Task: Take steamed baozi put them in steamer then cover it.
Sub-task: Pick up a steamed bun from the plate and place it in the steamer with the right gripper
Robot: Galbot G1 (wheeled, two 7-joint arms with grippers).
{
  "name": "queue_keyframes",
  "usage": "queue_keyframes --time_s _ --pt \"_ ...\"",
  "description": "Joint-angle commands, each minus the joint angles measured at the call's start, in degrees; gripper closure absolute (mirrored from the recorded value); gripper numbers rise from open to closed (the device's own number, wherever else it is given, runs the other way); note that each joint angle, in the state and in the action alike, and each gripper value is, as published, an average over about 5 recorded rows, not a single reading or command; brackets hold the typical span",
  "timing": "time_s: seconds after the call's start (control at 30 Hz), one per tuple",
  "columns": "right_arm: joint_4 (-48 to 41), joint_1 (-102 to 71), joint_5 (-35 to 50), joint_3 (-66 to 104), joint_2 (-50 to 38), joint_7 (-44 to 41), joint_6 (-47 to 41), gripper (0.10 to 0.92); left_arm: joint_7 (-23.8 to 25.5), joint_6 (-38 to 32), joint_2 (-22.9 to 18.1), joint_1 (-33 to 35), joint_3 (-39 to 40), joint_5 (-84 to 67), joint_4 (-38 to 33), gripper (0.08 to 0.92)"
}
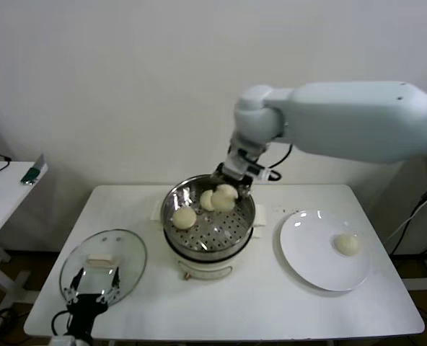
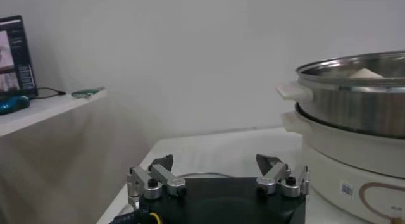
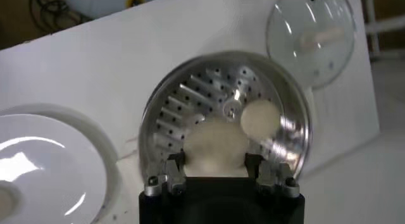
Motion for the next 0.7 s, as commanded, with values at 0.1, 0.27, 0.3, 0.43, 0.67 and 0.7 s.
queue_keyframes --time_s 0.1,0.27,0.3,0.43,0.67,0.7 --pt "-2.01 -12.02 -13.91 -0.57 8.47 5.76 4.19 0.389 -0.1 0.04 -0.29 0.68 -0.62 0.04 -0.5 0.177" --pt "-3.7 -15.55 -17.69 -0.53 7.86 7.52 3.06 0.389 -0.17 0.05 -0.36 0.76 -0.59 0.14 -0.54 0.177" --pt "-3.99 -15.97 -18.11 -0.49 7.9 7.68 2.98 0.389 -0.17 0.05 -0.37 0.78 -0.57 0.14 -0.59 0.177" --pt "-4.97 -16.96 -18.68 -0.33 8.73 8.0 2.92 0.387 -0.18 0.03 -0.4 0.8 -0.46 0.2 -0.63 0.177" --pt "-5.83 -16.59 -17.68 -0.65 9.91 6.64 2.93 0.38 -0.38 -0.23 -0.31 1.08 -0.47 0.0 -0.71 0.177" --pt "-5.89 -16.35 -17.68 -0.68 9.9 6.51 3.04 0.379 -0.42 -0.27 -0.29 1.11 -0.48 -0.05 -0.72 0.177"
